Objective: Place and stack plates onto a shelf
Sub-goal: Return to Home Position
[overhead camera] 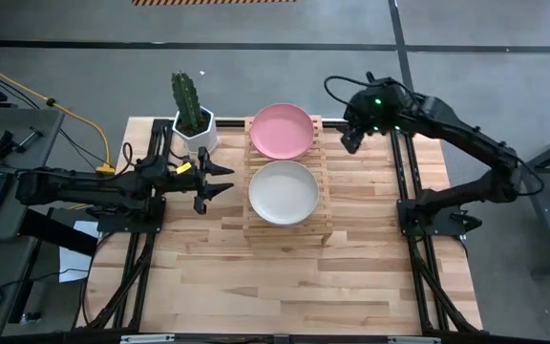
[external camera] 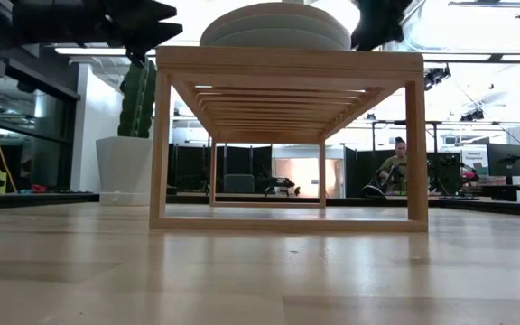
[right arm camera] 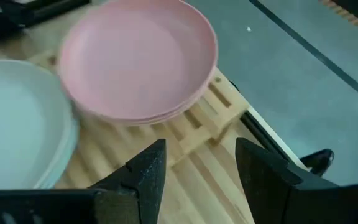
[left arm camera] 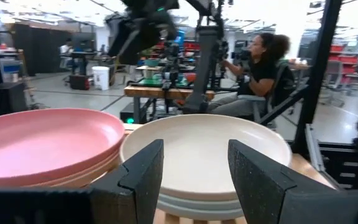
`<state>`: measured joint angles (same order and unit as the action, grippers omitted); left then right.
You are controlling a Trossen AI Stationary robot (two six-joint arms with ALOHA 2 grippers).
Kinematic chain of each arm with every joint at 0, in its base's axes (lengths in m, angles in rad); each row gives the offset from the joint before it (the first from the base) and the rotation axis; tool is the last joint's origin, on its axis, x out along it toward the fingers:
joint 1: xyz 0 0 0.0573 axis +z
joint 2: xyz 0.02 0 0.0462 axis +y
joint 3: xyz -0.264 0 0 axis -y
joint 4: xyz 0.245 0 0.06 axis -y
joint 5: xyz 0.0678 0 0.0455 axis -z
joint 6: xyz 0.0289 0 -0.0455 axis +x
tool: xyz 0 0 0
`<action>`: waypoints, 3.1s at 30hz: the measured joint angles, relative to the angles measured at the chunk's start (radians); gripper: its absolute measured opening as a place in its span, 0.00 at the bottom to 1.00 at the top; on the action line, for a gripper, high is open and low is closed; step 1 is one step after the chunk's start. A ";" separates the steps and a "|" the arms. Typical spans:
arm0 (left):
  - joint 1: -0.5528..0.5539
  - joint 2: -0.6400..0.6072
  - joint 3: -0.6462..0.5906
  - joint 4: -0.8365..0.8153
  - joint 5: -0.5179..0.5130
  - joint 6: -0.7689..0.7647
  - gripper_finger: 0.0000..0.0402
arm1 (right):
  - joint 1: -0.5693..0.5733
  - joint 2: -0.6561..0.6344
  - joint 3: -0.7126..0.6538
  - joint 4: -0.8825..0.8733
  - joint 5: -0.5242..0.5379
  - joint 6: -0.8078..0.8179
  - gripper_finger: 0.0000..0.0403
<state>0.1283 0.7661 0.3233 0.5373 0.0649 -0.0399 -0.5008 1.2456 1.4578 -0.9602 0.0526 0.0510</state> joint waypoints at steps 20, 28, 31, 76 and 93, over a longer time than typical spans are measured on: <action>0.108 -0.043 0.000 -0.072 0.058 0.030 0.42 | 0.162 -0.471 -0.581 0.363 0.051 0.185 0.43; 0.107 -0.047 0.000 -0.113 0.092 -0.045 0.42 | 0.162 -0.499 -0.605 0.456 0.049 0.266 0.43; 0.099 -0.048 0.000 -0.118 0.136 -0.060 0.42 | 0.162 -0.490 -0.606 0.471 0.049 0.285 0.43; -0.190 -0.575 -0.246 -0.271 0.011 0.003 0.42 | 0.162 -0.479 -0.606 0.321 0.041 0.220 0.43; -0.189 -0.586 -0.308 -0.217 0.028 0.017 0.42 | 0.161 -0.479 -0.606 0.321 0.041 0.212 0.43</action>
<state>-0.0605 0.1800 0.0154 0.3208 0.0925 -0.0229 -0.3396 0.7663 0.8516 -0.6393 0.0937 0.2634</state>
